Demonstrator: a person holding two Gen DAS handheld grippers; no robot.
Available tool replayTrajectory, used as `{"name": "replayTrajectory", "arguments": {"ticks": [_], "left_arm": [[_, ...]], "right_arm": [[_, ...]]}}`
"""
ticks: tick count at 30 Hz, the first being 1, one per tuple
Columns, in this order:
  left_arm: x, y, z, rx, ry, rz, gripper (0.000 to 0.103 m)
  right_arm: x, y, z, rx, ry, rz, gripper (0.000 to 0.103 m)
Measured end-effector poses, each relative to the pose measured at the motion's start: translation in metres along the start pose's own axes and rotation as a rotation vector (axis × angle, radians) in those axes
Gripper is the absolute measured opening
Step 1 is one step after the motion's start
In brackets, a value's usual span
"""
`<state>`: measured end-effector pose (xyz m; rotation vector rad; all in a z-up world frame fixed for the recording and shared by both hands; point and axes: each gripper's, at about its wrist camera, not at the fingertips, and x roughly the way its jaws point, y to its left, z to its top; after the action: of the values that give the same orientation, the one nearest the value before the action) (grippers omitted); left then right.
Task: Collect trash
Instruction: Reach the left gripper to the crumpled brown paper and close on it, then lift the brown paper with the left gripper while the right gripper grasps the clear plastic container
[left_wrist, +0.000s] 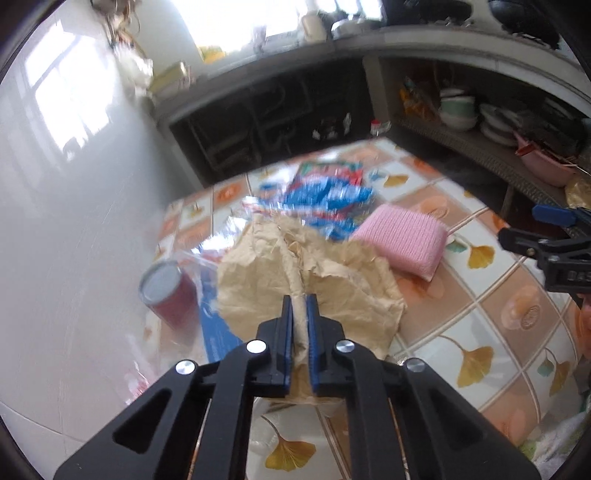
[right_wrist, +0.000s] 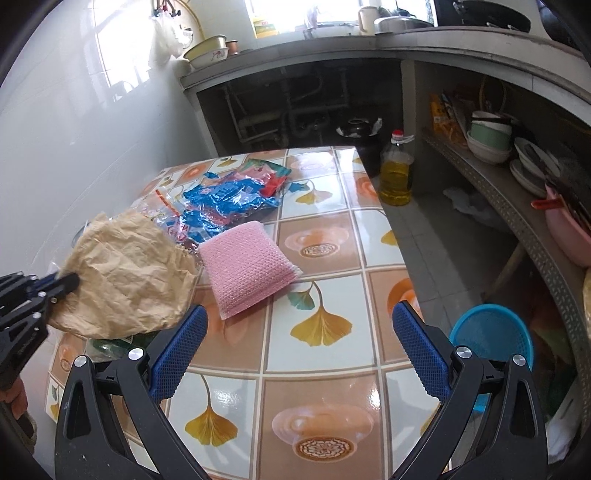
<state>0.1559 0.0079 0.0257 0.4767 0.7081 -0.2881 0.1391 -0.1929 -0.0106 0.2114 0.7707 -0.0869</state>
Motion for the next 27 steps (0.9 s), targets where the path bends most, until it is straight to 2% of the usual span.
{"name": "replayTrajectory", "arguments": {"ticks": [2,5,9,14,16,18,20,24,27], "left_arm": [[-0.015,-0.005,-0.001,0.027,-0.045,-0.002,0.005],[-0.039,-0.017,-0.003,0.079,-0.075,-0.052,0.005],[-0.058,-0.041,-0.013,0.192,-0.054,-0.122,0.005],[-0.067,-0.094,-0.044,0.4,-0.014,-0.187,0.006],[-0.063,-0.103,-0.051,0.388,0.025,-0.251,0.007],[-0.056,-0.101,-0.051,0.317,0.06,-0.285,0.007],[-0.056,-0.099,-0.052,0.286,0.045,-0.298,0.008],[-0.052,-0.095,-0.05,0.183,0.053,-0.411,0.008],[-0.047,-0.102,-0.058,0.189,0.084,-0.405,0.009]], "right_arm": [[-0.002,-0.002,-0.001,0.01,-0.002,-0.001,0.096],[-0.008,-0.005,-0.002,0.018,-0.015,-0.014,0.096],[-0.019,-0.013,-0.003,0.04,-0.04,-0.033,0.096],[-0.028,-0.022,-0.013,0.063,-0.041,-0.052,0.096],[-0.028,-0.023,-0.018,0.068,-0.026,-0.052,0.096],[-0.03,-0.023,-0.023,0.065,-0.015,-0.048,0.096],[-0.033,-0.023,-0.026,0.058,-0.019,-0.051,0.096],[-0.035,-0.024,-0.029,0.067,-0.018,-0.039,0.096],[-0.036,-0.025,-0.031,0.075,-0.014,-0.019,0.096]]}}
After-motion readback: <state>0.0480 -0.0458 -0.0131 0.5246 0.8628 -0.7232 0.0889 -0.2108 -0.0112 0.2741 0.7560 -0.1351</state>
